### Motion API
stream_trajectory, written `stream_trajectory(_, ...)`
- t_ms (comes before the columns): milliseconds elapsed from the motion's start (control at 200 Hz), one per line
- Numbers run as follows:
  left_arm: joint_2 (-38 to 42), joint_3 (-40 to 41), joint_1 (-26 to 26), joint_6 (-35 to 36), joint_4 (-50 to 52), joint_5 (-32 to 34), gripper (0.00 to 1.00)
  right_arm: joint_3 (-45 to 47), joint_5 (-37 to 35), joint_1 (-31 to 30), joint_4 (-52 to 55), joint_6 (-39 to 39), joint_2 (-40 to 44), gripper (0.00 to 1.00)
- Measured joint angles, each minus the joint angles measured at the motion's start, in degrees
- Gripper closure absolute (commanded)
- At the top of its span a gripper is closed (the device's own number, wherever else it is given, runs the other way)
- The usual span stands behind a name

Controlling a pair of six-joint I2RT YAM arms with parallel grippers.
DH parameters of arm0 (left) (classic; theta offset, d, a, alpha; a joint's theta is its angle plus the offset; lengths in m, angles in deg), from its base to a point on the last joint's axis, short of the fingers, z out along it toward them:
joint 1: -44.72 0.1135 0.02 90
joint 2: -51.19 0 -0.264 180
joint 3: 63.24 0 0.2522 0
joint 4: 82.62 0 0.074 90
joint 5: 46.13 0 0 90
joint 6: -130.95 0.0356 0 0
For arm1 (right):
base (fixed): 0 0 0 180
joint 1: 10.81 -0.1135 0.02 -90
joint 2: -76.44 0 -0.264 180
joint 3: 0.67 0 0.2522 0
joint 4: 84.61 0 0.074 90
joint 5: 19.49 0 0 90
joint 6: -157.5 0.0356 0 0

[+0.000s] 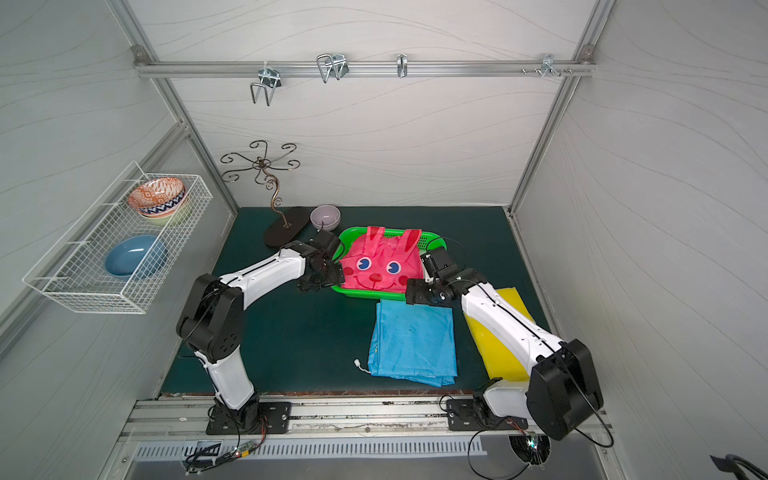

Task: Put the folded raincoat in the basket
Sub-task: Move the basket to the center of the board.

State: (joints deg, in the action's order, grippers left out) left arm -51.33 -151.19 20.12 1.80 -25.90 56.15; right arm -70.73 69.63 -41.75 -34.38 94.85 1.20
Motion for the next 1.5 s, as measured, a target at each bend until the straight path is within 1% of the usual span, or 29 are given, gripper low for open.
stream_trajectory(120, 5.14, 5.31, 1.73, -1.40, 0.57, 2.56, 0.01, 0.00, 0.22, 1.66, 0.02, -0.31, -1.57, 0.10)
stream_trajectory(240, 11.06, 10.69, 1.97, -3.93, 0.85, 4.85, 0.01, -0.39, 0.61, 3.28, 0.02, -0.35, -3.98, 0.10)
stream_trajectory(385, 18.56, 17.68, 2.21, -6.58, 0.61, 5.90, 0.01, -3.39, 0.90, 3.96, -0.24, 0.17, -9.05, 0.14)
stream_trajectory(500, 23.34, 21.38, 3.61, -7.43, 1.03, 6.08, 0.01, -6.58, 2.47, 3.54, -3.52, -0.24, -14.53, 0.18)
stream_trajectory(665, 28.72, 22.95, 5.11, -7.67, 2.14, 5.57, 0.01, -13.27, 7.48, 0.79, -7.39, -3.21, -21.46, 0.23)
stream_trajectory(800, 34.60, 23.26, 5.46, -7.76, 2.69, 5.42, 0.01, -20.74, 7.98, -2.99, -7.82, -4.98, -27.50, 0.27)
stream_trajectory(890, 36.76, 23.17, 5.49, -7.41, 2.89, 5.31, 0.01, -26.21, 8.87, -5.07, -8.41, -5.33, -32.22, 0.27)
stream_trajectory(985, 36.85, 22.27, 5.49, -6.69, 4.31, 4.87, 0.01, -31.76, 10.19, -6.38, -8.98, -5.53, -36.65, 0.27)
stream_trajectory(1090, 36.98, 21.22, 5.49, -5.20, 4.87, 2.99, 0.01, -36.68, 12.20, -6.88, -9.18, -5.73, -40.04, 0.22)
stream_trajectory(1230, 37.77, 20.90, 5.25, -2.64, 4.26, -2.97, 0.01, -38.07, 13.40, -6.84, -8.94, -5.62, -40.04, 0.19)
stream_trajectory(1325, 37.88, 20.83, 3.19, -0.61, 3.41, -6.75, 0.01, -37.18, 13.64, -6.19, -7.30, -4.48, -37.83, 0.17)
stream_trajectory(1390, 37.59, 20.44, 0.81, 0.87, 3.39, -9.88, 0.01, -33.53, 14.03, -5.29, -7.10, -3.37, -33.27, 0.16)
stream_trajectory(1500, 35.89, 19.02, -4.48, 3.02, 2.91, -14.62, 0.05, -24.76, 14.62, -2.54, -6.97, -0.39, -21.03, 0.13)
